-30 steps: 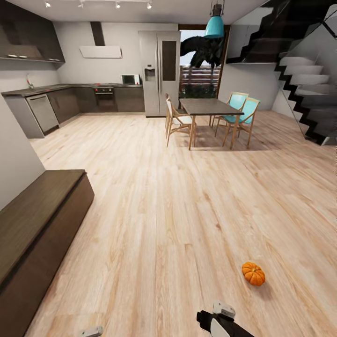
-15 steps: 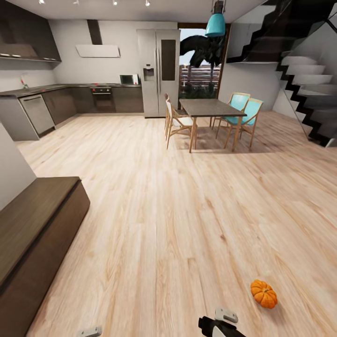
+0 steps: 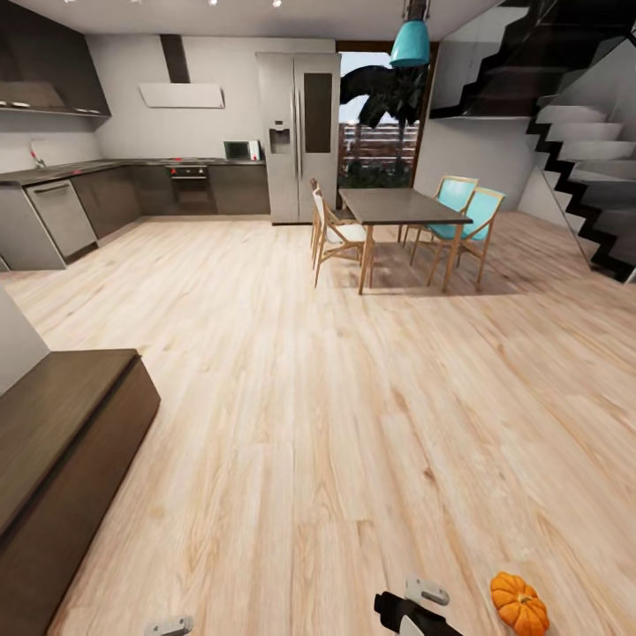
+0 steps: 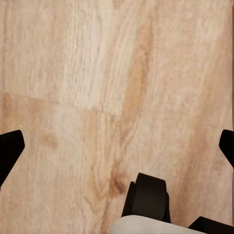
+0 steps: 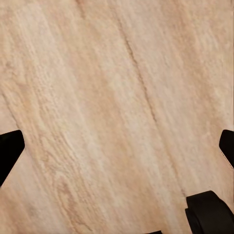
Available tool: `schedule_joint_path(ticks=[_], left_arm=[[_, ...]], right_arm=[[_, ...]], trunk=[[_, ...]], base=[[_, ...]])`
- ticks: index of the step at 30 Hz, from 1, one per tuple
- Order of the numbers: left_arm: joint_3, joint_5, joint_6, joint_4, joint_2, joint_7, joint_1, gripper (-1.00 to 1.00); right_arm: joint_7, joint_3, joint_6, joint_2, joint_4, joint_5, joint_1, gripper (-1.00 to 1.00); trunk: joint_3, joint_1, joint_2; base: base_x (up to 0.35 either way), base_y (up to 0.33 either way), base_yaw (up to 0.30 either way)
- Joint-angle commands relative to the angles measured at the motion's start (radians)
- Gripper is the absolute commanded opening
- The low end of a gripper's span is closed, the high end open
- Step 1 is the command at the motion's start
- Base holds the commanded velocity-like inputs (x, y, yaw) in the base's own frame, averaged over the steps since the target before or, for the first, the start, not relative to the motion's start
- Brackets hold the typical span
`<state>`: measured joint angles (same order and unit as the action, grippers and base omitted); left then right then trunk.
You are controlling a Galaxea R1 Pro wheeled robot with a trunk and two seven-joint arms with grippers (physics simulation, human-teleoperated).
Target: Place each of the two pumpkins and all three candles from the living room inside a cabinet in the living room (use any cabinet), then make sure every cabinet is closed, and position the cauldron so it is next to a table in the living room.
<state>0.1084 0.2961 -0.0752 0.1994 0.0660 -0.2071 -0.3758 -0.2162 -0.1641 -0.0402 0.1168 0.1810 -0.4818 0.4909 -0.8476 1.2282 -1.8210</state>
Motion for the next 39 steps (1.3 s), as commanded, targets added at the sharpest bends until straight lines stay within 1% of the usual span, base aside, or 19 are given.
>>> schedule_joint_path(ticks=[1,39], left_arm=[[0.000,0.000,0.000,0.000,0.000,0.000,0.000,1.00],[0.000,0.000,0.002,0.000,0.000,0.000,0.000,1.00]], right_arm=[[0.000,0.000,0.001,0.000,0.000,0.000,0.000,1.00],[0.000,0.000,0.002,0.006,0.000,0.000,0.000,1.00]], trunk=[[0.000,0.000,0.000],[0.000,0.000,0.000]], base=[[0.332,0.000,0.000],[0.332,0.000,0.000]])
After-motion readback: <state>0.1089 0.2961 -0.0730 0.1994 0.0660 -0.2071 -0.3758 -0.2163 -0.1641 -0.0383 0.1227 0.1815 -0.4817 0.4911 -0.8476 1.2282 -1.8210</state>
